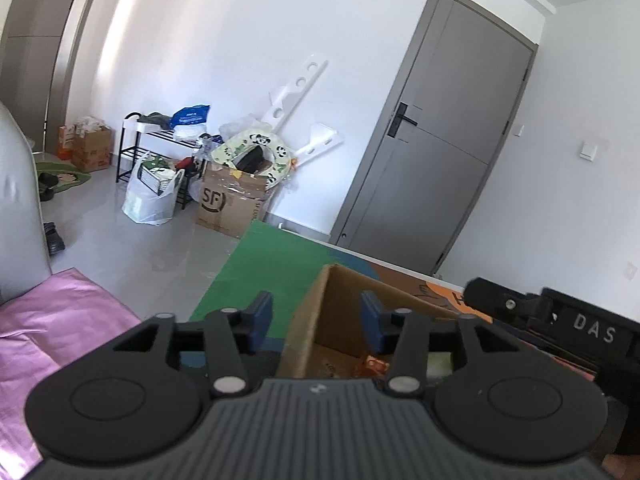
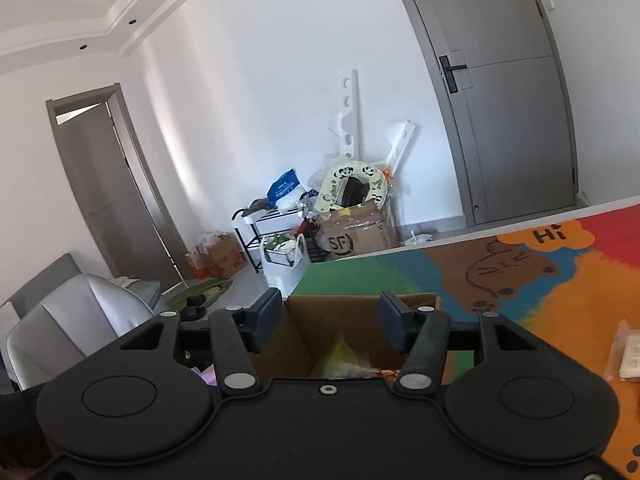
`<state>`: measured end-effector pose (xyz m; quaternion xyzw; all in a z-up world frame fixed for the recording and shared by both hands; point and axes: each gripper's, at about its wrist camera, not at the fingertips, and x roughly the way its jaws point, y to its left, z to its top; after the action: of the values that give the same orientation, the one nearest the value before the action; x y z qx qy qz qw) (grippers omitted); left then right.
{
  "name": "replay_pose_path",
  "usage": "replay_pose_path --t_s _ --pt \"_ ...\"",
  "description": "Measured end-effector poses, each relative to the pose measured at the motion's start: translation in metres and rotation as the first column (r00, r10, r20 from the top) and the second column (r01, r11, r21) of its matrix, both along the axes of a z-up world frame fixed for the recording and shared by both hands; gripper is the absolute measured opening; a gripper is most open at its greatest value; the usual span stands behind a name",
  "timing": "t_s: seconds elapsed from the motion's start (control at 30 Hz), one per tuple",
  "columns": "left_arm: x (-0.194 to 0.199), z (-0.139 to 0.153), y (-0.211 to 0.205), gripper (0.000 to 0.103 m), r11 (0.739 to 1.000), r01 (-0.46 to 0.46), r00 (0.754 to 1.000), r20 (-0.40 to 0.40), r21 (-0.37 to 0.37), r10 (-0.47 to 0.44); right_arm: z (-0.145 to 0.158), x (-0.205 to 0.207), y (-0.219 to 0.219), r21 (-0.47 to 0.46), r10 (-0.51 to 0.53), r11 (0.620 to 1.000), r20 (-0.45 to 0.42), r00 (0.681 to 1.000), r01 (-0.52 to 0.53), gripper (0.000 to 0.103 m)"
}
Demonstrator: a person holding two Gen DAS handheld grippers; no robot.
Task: Organize snacks
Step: 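Withdraw both open grippers from the box back to the table snacks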
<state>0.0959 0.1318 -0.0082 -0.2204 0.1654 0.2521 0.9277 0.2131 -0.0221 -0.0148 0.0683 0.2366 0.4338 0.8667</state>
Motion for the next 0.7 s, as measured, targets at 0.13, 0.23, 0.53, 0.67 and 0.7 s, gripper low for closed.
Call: replay_pose_path --t_s 0.13,0.23,0.53,0.67,0.7 --pt "0.001 0.002 -0.004 0.053 1.0 0.012 1.0 0.001 0.001 -0.012 -0.002 -0.002 -0.013 -0.003 -0.027 1.0 -0.017 0.999 0.027 0.055" --pt "0.004 0.002 -0.01 0.06 1.0 0.03 1.0 0.005 0.0 -0.03 -0.005 -0.003 -0.025 -0.011 -0.053 0.999 -0.026 0.998 0.053 0.055" --pt "0.011 0.002 -0.039 0.07 0.995 0.101 0.995 0.0 0.013 -0.101 -0.014 -0.003 -0.069 -0.023 -0.151 0.988 -0.051 0.987 0.15 0.064" --pt "0.016 0.002 -0.052 0.073 0.991 0.132 0.991 -0.006 0.018 -0.132 -0.018 -0.002 -0.088 -0.031 -0.186 0.982 -0.066 0.98 0.185 0.067" --pt "0.017 0.001 -0.055 0.074 0.99 0.139 0.99 -0.009 0.019 -0.139 -0.019 -0.002 -0.093 -0.033 -0.195 0.981 -0.068 0.978 0.193 0.069"
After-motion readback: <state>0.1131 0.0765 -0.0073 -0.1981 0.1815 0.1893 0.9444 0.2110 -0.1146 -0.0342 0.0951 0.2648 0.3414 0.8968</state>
